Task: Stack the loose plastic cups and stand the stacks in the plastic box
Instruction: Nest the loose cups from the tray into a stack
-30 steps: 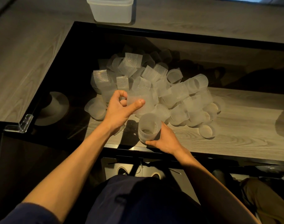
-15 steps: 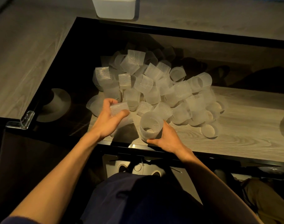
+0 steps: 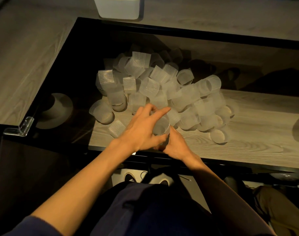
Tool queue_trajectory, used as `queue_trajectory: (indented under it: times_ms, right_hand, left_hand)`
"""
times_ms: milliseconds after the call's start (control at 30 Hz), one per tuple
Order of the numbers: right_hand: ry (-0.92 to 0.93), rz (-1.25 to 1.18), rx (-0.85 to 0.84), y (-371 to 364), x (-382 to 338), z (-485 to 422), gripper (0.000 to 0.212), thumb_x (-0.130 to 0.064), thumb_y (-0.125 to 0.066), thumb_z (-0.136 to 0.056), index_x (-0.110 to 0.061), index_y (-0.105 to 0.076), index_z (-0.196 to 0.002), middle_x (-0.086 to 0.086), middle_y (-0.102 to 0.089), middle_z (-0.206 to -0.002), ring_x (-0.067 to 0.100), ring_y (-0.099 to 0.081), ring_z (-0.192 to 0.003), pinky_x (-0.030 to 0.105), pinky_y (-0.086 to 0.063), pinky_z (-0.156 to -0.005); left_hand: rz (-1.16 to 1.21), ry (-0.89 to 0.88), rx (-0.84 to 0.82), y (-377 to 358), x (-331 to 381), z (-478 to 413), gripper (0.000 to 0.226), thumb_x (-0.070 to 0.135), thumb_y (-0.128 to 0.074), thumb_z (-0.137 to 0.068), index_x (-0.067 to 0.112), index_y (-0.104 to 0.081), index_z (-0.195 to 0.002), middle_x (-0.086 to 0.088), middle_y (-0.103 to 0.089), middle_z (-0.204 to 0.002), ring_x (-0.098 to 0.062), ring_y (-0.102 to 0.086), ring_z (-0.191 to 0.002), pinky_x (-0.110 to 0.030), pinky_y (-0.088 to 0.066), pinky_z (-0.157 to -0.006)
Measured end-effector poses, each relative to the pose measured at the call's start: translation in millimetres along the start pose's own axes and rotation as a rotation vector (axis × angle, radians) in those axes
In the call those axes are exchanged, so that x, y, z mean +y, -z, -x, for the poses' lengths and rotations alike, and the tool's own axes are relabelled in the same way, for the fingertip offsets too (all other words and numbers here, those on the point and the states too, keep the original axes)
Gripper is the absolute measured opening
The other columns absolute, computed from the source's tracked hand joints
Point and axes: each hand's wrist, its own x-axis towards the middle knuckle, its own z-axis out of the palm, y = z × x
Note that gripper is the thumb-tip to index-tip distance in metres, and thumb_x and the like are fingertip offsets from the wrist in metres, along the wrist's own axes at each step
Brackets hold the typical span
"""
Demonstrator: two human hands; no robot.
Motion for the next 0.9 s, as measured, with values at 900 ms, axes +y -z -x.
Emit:
queue_trajectory:
  times_ms: [900]
  right_hand:
    - [-0.038, 0.007, -0.020, 2.2, 1.5, 1.7, 0.089, -0.041, -0.095, -0.065, -0.024, -0.050, -0.139, -0.008, -0.058, -0.134, 0.007, -0.054, -0.121, 0.023, -0.044, -0.099]
  left_hand:
    - [0.637, 1.205, 0.235, -43.7, -121.4, 27.2, 0.019, 0.036, -0.065, -0.097, 0.022, -0.060, -0.108, -0.008, -0.067, -0.112, -0.024, -0.064, -0.097, -0.040, -0.055, -0.089]
